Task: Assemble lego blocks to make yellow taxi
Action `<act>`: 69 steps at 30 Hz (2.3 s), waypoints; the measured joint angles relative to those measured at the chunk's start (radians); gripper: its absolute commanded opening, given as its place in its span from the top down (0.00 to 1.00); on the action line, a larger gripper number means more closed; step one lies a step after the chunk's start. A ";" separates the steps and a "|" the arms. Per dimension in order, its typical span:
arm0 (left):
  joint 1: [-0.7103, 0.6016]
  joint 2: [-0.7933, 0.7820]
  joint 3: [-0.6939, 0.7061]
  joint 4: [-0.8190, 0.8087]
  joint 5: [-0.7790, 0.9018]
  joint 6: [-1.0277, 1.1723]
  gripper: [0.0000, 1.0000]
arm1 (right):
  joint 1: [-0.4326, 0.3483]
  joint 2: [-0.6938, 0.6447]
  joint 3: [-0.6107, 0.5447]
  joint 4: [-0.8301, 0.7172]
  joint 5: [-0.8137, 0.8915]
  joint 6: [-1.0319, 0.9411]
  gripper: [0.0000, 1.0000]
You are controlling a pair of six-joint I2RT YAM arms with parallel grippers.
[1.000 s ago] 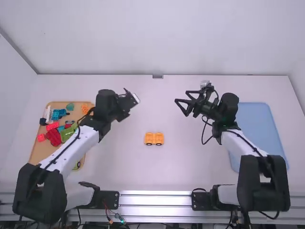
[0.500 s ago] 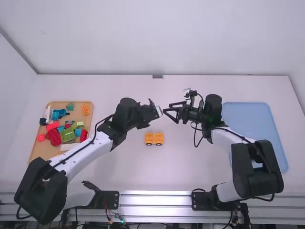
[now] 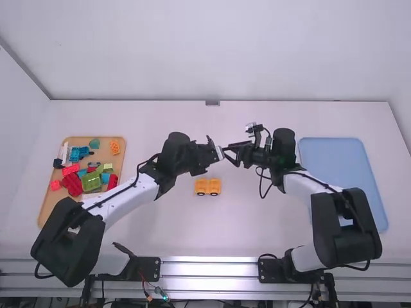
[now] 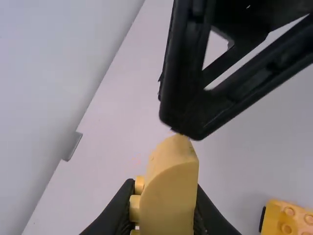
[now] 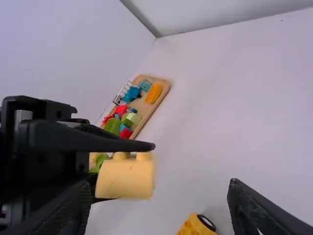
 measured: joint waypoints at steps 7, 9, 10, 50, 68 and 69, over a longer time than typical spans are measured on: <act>0.000 0.016 0.000 0.003 0.015 -0.002 0.99 | 0.049 0.000 0.000 -0.011 0.026 -0.007 0.32; 0.000 0.023 0.000 0.003 0.024 -0.003 0.98 | 0.060 0.000 0.000 -0.014 0.032 -0.010 0.36; 0.000 0.024 0.000 0.003 0.027 -0.003 0.98 | 0.063 0.000 0.001 -0.015 0.034 -0.010 0.38; 0.244 -0.044 0.126 -0.320 0.521 -0.286 0.01 | -0.003 0.001 0.228 -0.572 -0.034 -0.507 0.78; 0.306 0.030 0.224 -0.696 0.882 -0.053 0.08 | 0.171 0.001 0.627 -1.374 -0.064 -1.468 0.80; 0.306 0.030 0.224 -0.698 0.884 -0.046 0.11 | 0.172 0.001 0.628 -1.371 -0.063 -1.469 0.80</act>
